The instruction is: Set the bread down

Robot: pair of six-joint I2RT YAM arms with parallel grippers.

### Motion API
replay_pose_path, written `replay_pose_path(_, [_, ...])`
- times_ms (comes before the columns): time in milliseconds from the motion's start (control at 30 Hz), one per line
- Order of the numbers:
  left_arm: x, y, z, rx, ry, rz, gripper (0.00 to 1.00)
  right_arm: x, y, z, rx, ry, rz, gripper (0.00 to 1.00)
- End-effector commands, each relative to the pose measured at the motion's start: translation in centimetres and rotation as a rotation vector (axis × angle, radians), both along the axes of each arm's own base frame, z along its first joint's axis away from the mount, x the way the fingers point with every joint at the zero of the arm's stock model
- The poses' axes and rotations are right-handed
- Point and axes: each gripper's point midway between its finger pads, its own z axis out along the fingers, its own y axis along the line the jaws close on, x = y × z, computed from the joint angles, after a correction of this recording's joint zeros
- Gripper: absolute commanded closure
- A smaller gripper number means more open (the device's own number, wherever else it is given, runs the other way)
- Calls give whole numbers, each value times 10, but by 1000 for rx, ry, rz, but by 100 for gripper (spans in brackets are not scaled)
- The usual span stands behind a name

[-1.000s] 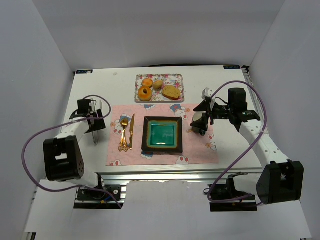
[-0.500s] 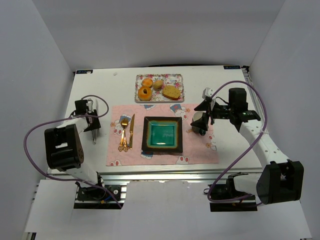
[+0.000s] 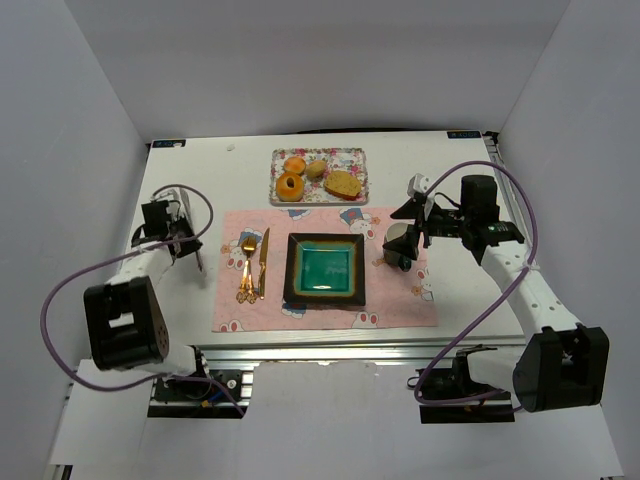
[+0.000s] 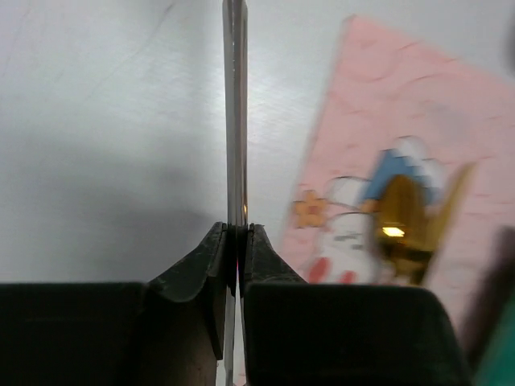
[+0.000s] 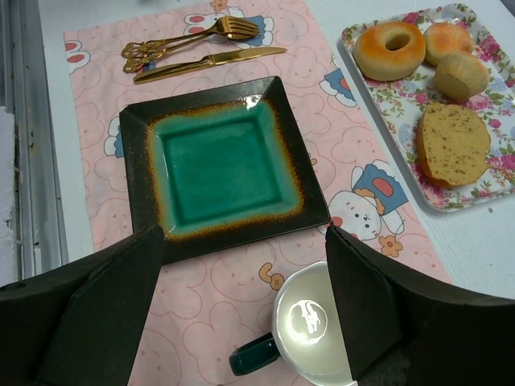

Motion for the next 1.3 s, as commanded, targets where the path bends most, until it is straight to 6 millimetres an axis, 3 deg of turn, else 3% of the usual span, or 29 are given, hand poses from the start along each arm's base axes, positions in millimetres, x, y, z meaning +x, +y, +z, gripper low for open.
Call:
replay_pose_path(0, [32, -55, 95, -223, -281, -48, 87, -2, -1, 12, 19, -39, 3, 14])
replay_pose_path(133, [38, -108, 133, -395, -352, -118, 77, -2, 0, 12, 26, -38, 4, 14])
replay_pose_path(200, [38, -129, 139, -457, -343, -146, 71, -3, -1, 11, 29, -35, 4, 14])
replay_pose_path(233, [38, -151, 144, -471, -328, -195, 67, -3, 0, 12, 30, -39, 5, 14])
replay_pose_path(333, [43, -174, 150, -455, -299, -254, 60, -4, 0, 13, 35, -38, 8, 14])
replay_pose_path(433, [46, -179, 144, -380, -254, -284, 57, -4, 0, 13, 35, -42, 7, 14])
replay_pose_path(467, [53, -180, 155, -359, -273, -300, 55, -4, -2, 13, 34, -47, 3, 14])
replay_pose_path(567, [60, -186, 156, -303, -247, -345, 53, -4, -3, 13, 34, -50, -3, 14])
replay_pose_path(833, [73, -204, 156, -39, -205, -511, 54, -3, -7, 10, 33, -49, -15, 14])
replay_pose_path(933, [68, -229, 156, 201, -257, -740, 54, -2, -7, 9, 33, -46, -17, 14])
replay_pose_path(967, [72, -227, 158, 216, -266, -725, 54, -2, -8, 9, 33, -47, -18, 14])
replay_pose_path(1033, [68, -241, 157, 319, -321, -854, 55, -2, -8, 8, 32, -44, -20, 14])
replay_pose_path(1100, [70, -246, 166, 404, -401, -923, 55, -1, -9, 9, 31, -47, -24, 14])
replay_pose_path(1267, [77, -243, 165, 535, -464, -996, 54, 0, -12, 7, 30, -41, -35, 13])
